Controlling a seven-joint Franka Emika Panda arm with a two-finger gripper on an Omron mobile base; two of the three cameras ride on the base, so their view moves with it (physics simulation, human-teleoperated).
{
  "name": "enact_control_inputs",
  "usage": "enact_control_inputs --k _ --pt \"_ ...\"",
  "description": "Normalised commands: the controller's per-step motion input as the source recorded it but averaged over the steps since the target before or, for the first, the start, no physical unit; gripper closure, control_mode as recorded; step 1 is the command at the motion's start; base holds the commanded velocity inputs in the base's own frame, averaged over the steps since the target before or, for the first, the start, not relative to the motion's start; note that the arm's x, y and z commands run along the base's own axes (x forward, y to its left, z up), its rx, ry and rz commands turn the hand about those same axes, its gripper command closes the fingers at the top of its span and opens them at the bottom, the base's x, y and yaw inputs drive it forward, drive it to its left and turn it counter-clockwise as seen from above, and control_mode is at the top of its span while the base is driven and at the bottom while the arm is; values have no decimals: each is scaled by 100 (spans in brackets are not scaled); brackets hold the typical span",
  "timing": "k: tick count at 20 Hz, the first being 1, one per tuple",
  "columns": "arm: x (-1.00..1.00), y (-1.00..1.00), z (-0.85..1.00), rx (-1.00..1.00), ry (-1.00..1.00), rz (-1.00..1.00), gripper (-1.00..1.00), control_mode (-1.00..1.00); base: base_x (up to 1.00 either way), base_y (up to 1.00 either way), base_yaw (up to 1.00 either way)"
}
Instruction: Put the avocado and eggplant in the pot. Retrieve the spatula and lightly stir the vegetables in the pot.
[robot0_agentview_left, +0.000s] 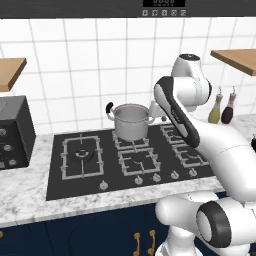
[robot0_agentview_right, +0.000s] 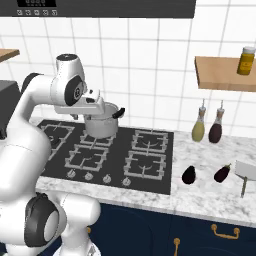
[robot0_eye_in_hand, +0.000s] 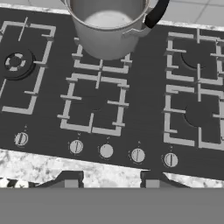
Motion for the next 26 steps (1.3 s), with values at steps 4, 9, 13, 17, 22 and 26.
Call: enact_control_inputs --k 4,9,13,17,22,26 --pt "-19 -4 0 0 -11 -2 -100 -100 0 0 0" --pt "-30 -66 0 5 -9 -12 -100 -100 0 0 0" --pt "-1 -95 0 4 1 -13 -100 -100 0 0 0" --pt "0 -98 -1 3 8 -14 -100 -100 0 0 0" --pt "9 -100 -21 2 15 -19 -100 -100 0 0 0" --pt "23 -90 -43 0 18 -34 -100 -100 0 0 0"
